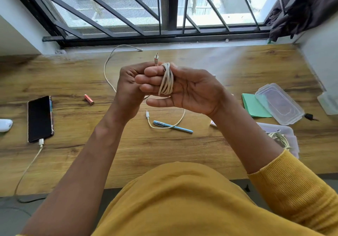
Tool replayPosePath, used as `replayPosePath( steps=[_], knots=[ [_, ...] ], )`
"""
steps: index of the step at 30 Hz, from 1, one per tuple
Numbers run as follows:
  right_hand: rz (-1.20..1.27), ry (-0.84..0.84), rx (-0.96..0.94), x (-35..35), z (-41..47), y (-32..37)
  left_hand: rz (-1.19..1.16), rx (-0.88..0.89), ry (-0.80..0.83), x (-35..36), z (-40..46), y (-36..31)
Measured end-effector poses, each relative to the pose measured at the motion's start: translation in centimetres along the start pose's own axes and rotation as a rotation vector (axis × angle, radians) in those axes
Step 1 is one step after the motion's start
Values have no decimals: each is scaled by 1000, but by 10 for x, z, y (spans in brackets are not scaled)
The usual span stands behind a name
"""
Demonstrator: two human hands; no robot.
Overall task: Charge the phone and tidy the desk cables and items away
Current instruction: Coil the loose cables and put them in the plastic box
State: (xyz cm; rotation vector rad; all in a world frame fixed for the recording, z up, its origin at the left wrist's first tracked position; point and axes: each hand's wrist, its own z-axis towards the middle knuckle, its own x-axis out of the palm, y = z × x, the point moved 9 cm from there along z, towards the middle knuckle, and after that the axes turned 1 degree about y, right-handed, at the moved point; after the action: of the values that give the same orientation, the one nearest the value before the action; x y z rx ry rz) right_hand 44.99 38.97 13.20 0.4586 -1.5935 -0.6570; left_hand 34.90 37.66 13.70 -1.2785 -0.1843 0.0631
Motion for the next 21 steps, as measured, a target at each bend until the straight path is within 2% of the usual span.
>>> replayPosePath(
  steps=[8, 14, 21],
  knots=[
    [90, -91, -32, -2, -1, 0, 23, -4, 21, 1, -3, 2],
    [1, -195, -79, -9, 0, 5, 71, 13, -47, -3, -3, 2],
    [-1, -80, -44, -1, 1, 6, 198, 47, -167, -11, -6, 3]
  ],
)
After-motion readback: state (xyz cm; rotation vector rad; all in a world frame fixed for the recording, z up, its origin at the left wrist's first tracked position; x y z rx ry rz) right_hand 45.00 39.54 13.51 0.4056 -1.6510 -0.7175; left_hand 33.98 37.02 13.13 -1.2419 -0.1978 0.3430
